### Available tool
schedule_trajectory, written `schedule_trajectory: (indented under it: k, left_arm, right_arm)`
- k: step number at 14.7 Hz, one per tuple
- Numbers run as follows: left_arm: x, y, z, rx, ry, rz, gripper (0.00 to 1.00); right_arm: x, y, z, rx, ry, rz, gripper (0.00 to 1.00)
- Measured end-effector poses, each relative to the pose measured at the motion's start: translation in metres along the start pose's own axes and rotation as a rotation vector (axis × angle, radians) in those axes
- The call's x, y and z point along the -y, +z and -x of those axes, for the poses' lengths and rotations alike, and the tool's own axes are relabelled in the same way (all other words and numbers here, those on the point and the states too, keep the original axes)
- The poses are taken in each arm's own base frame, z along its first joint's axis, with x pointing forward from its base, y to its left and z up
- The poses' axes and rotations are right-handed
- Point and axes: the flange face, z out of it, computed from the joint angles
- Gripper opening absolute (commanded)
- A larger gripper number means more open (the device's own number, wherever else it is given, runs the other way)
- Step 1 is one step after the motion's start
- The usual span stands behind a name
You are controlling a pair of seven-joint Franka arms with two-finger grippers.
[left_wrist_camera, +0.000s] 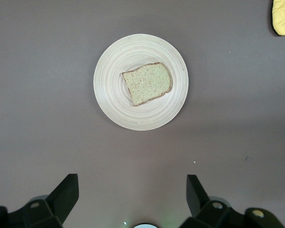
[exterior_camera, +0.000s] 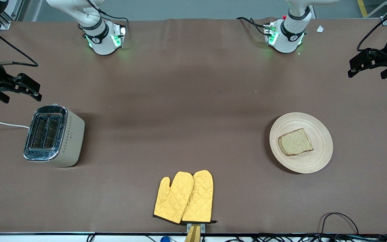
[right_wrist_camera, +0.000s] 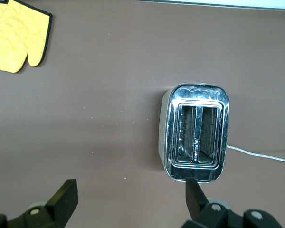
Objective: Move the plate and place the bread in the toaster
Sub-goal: 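Move the left gripper down toward the wooden plate rim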
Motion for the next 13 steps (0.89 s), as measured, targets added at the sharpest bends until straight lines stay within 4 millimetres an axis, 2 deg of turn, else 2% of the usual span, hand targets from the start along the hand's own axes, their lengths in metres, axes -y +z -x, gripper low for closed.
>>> schedule_trajectory:
  k: [5, 8, 10, 13]
  left_arm:
    - [0.000, 0.001, 0.000, 0.002, -0.007, 0.000, 1.00]
    - [0.008, 0.016, -0.010, 0.029, -0.021, 0.001, 1.00]
    - [0.027, 0.037, -0.025, 0.045, -0.056, 0.011, 1.00]
    - [0.075, 0.080, -0.050, 0.075, -0.126, 0.090, 1.00]
  right_arm:
    - [-0.005, -0.005, 0.000, -0.014, -0.010, 0.001, 1.00]
    - [-0.008, -0.005, -0.001, -0.017, -0.012, 0.002, 1.00]
    - [-0.008, -0.005, 0.000, -0.014, -0.013, 0.002, 1.00]
    - [-0.007, -0.004, 0.000, -0.011, -0.015, 0.002, 1.00]
